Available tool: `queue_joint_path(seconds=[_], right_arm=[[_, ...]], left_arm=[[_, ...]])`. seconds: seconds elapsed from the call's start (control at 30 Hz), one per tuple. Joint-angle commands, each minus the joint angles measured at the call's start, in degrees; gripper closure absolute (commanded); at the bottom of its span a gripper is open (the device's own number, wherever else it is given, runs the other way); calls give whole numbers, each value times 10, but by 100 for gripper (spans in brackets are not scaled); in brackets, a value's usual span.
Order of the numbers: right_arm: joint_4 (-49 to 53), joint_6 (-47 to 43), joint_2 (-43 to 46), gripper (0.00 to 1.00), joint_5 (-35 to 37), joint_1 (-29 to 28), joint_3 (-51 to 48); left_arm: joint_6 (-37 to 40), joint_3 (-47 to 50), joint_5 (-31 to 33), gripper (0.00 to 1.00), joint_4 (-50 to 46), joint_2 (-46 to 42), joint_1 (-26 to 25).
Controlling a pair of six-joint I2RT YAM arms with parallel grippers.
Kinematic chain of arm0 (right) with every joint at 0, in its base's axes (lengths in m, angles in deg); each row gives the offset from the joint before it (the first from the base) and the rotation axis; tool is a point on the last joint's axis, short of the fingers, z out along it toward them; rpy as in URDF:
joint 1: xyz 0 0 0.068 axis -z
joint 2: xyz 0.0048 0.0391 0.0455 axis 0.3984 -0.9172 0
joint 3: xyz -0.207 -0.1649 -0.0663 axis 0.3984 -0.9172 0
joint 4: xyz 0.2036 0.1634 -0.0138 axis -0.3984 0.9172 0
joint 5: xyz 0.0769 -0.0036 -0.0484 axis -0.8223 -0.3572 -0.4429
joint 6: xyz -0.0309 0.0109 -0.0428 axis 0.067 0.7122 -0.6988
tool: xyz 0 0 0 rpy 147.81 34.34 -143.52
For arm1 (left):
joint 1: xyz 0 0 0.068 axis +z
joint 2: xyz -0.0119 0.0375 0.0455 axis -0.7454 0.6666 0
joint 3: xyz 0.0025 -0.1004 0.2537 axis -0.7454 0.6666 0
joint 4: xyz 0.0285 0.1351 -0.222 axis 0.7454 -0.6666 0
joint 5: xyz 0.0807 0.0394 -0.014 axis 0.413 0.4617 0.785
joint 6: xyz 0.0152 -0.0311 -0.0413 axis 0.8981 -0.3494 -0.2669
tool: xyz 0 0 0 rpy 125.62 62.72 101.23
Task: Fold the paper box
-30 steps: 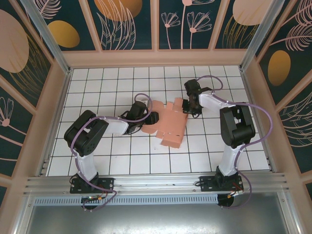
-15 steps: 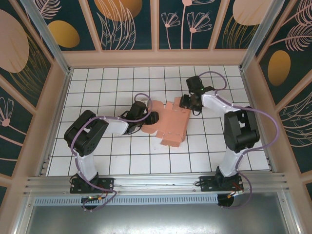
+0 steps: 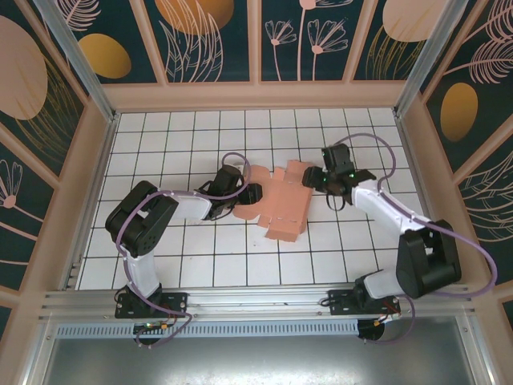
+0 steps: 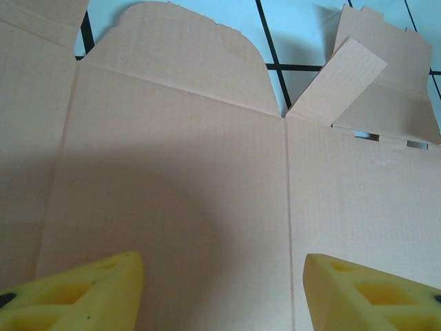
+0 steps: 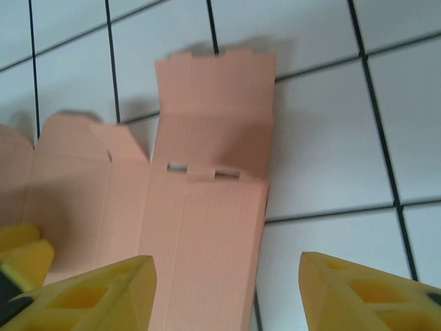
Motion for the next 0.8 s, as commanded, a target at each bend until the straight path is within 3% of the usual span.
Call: queue_joint_path(seconds=[0.0,0.1,0.3,0.77], right_arm=[[12,109,53,45,92,-57,-34],[-23,189,86,48,136,-115,-79],[-71,263,101,52,167,-150,-144],[-103,247,25,73,154,-151,-146]], left_arm=[[-1,-3,-7,38,-35,-4,3],[-2,-5,-5,38,-35,-3,3],[-2,-4,-10,38,-33,3,2],[-3,-1,-13,38,-29,4,3]])
